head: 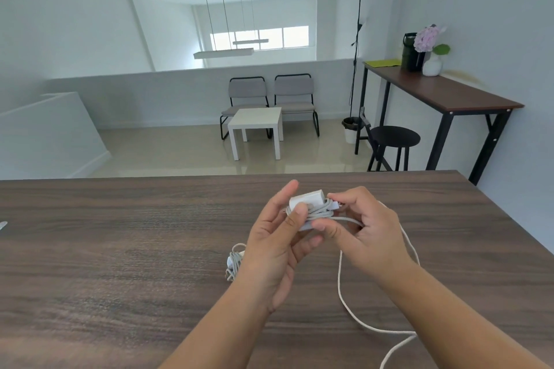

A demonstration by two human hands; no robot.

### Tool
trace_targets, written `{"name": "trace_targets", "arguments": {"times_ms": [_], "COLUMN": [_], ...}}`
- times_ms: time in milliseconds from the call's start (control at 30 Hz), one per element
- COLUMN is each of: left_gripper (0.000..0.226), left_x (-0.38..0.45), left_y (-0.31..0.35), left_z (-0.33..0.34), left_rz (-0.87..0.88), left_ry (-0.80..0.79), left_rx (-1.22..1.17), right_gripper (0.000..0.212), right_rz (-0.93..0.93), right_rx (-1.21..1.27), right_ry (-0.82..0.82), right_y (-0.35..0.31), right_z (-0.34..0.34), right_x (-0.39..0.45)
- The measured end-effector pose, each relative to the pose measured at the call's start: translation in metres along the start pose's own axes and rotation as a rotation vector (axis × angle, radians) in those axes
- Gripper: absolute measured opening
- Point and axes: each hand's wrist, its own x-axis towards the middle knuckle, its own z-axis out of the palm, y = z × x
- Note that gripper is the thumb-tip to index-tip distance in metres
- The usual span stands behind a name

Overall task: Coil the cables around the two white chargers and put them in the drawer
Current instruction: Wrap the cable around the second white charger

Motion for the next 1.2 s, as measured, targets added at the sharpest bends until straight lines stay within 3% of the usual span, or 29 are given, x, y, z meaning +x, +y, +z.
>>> {"name": "trace_targets", "arguments": {"times_ms": [133,233,367,433,533,700,867,967,1033,1133,1200], "left_gripper": [0.049,0.043,0.043,0.044,0.044,0.047,0.047,0.053,0.055,0.042,0.045], "left_x": [0.000,0.004,0.008,0.005,0.001,0.000,-0.001,0.002,0.004,0.009,0.013], "left_y": [-0.002,0.003,0.007,0.009,0.015,0.019,0.022,0.019,0.016,0.010,0.007], "left_z": [-0.003,-0.016,-0.041,-0.044,-0.044,-0.048,-0.039,-0.033,-0.030,-0.027,-0.028], "left_rz": [-0.070,0.046,0.213,0.223,0.205,0.112,0.170,0.188,0.171,0.170,0.218], "left_ry": [0.050,0.116,0.155,0.101,-0.008,-0.176,-0.208,-0.201,-0.160,-0.038,0.064], "left_rx": [0.093,0.299,0.845,0.966,1.041,0.906,0.592,0.433,0.316,0.198,0.288], "right_gripper": [0.031,0.032,0.015,0.008,0.018,0.012,0.007,0.015,0.014,0.019,0.022], "right_rz": [0.084,0.162,-0.055,-0.180,-0.210,-0.110,0.297,0.541,0.586,0.420,0.275], "right_rx": [0.043,-0.089,-0.552,-0.631,-0.646,-0.286,0.290,0.543,0.525,0.264,0.004], "right_ry": [0.027,-0.151,-0.437,-0.499,-0.527,-0.464,-0.261,-0.107,-0.068,-0.084,-0.137], "right_y": [0.001,0.002,0.002,-0.004,-0.007,-0.012,0.005,0.017,0.017,0.012,0.010], "right_z": [0.008,0.000,-0.016,-0.021,-0.030,-0.032,-0.005,0.024,0.038,0.046,0.045], "right_x": [-0.006,0.002,0.016,0.023,0.038,0.051,0.031,0.006,-0.009,-0.020,-0.025]}}
